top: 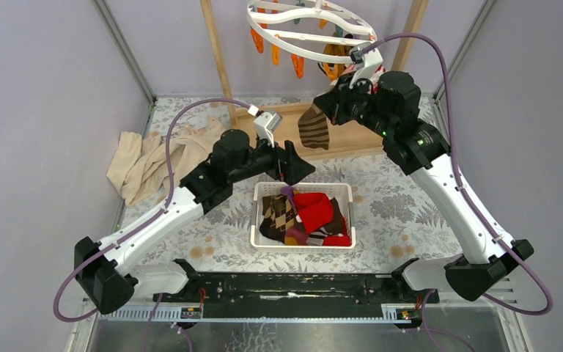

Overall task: Remove the socks clipped to the hanger
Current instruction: Remove the sock from the hanger.

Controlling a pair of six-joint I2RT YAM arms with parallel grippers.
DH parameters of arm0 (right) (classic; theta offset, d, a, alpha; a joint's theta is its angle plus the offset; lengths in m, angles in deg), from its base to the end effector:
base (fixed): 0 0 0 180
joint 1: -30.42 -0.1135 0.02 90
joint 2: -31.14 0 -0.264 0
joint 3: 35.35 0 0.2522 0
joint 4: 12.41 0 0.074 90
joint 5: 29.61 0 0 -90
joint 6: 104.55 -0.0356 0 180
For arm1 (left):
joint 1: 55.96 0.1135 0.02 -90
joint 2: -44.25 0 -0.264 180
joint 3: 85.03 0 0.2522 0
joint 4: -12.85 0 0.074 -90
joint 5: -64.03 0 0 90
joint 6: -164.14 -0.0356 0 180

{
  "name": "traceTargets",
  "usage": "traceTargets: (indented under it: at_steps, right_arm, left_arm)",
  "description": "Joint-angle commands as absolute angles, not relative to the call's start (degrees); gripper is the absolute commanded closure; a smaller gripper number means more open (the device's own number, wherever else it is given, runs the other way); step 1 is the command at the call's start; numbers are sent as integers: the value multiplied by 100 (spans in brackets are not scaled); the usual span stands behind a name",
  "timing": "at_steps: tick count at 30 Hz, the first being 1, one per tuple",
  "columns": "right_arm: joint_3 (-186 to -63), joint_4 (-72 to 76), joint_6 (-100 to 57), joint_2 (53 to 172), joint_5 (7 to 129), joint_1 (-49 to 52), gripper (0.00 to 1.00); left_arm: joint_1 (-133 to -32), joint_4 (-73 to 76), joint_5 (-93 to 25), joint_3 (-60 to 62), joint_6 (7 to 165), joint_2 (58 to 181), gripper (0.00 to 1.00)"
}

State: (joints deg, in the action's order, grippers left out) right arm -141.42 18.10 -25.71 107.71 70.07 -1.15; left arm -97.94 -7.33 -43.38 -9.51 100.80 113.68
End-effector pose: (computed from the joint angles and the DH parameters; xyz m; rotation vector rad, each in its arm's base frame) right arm 0.2416 0.1555 0.4925 -0.4219 1.5790 0.7114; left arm 0.2031 -0.1970 0.3611 0.4883 1.8922 -1.0987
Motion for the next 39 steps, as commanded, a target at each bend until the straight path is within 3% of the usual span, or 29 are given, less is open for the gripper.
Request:
traceTargets:
  at_steps: [1,9,26,28,33,35,36,39]
  right_arm:
    - [-14509,1943,-2519,10650,7118,-174,100]
    - [-14494,2053,-2525,10593,7255,-170,100]
    - [-14380,1965,-2651,10488,7517,-174,100]
    - [-14325,1961,-2659,10479,7524,-171,100]
    - [-14165,1911,-2690,10461,7542,-174,100]
    - [-14098,1902,-2694,10460,7540,-174,100]
    - [-14076,1902,-2700,10461,7538,-172,100]
    - [-13956,1903,-2735,10470,7469,-175,95]
  left_arm:
    - [-9789,299,-3779,-809,9612,11402,2]
    - [-9683,1822,-3326,-1398,9109,11489,2]
    - [-9382,2495,-3530,-1093,8776,12301,3]
    - [-9368,2528,-3625,-1032,8842,12381,14]
    - [-9340,2203,-3833,-744,8908,12518,70]
    - [-9332,2080,-3895,-690,8908,12491,85]
    - [-9332,2027,-3897,-686,8913,12463,92]
    - [-9321,1858,-3874,-704,8940,12356,99]
